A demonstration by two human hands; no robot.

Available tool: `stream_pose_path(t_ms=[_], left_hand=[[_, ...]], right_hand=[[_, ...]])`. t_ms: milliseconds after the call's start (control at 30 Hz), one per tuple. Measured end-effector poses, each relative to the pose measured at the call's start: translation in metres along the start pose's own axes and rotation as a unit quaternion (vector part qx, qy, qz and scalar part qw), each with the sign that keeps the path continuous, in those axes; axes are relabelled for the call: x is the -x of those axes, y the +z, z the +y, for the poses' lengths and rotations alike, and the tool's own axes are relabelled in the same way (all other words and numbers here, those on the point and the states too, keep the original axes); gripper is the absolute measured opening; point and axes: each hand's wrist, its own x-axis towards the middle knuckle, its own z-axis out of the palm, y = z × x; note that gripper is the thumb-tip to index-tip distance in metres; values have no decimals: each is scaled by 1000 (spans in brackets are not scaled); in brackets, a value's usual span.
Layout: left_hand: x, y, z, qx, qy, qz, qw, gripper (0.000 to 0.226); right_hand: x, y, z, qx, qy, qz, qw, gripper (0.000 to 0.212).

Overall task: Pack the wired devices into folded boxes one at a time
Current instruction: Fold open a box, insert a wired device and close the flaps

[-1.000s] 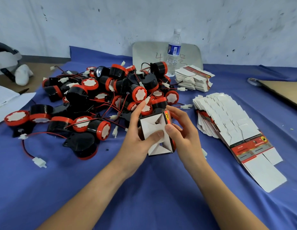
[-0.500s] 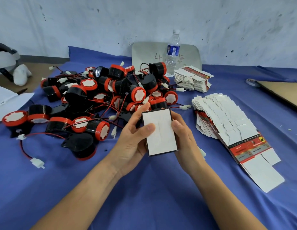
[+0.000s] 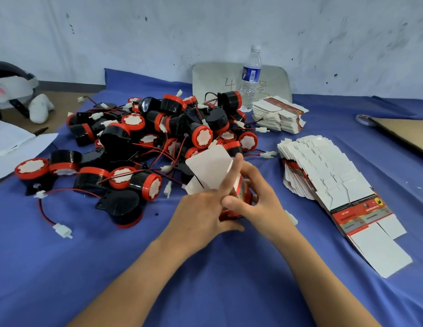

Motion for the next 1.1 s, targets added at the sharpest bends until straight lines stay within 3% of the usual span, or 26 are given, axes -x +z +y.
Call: stream_pose_path(t_ms=[100,167,233,267,333,367,467,600,667,733,800,867,933,1000,1033,1100], left_hand=[[-1,-17,-3,101,-24,27,994,100],[1,-29,-9,97,11,155,983,58],[0,-42,-24,-5,-67,283,957,25],[-2,-49,-34,-61,-165,276,945,20],[1,-54,-49,-148,-335,161,916,21],[3,-52,-52,-166,-357,117,912,24],[8,-39,-47,-188,-291,87,934,35],[6,-34,-45,-235,-324,39,916,39],[6,-37,-48,-182,-312,89,928,44],[4,-40,-47,-81,-262,190,943,40],[-1,-40,-42,-3,-213,281,936,36],[-4,-38,-39,99,-204,373,900,32],[-6,-39,-35,293,-213,443,820,30],[-8,-43,-30,465,-198,455,733,35],[-8,-45,-27,494,-178,452,721,38],[-5,-45,-20,472,-115,443,754,41]], right_hand=[[-2,-3,4,30,-10,29,999,51],[-5,-11,7,37,-12,53,998,48],[-6,-18,11,32,5,72,997,51],[-7,-19,12,30,11,80,996,53],[-8,-19,16,28,16,101,994,54],[-8,-19,16,29,15,108,994,53],[-6,-16,17,21,-10,112,993,55],[-5,-15,14,6,-63,135,989,50],[-5,-15,11,-2,-91,159,983,49],[-4,-14,8,-10,-110,189,976,52],[-2,-13,4,7,-133,227,965,54],[0,-12,1,54,-176,281,942,54],[2,-13,-2,121,-245,340,900,51],[5,-12,-5,161,-307,366,864,45],[6,-10,-6,166,-325,361,858,41],[9,-2,-8,167,-352,323,862,33]])
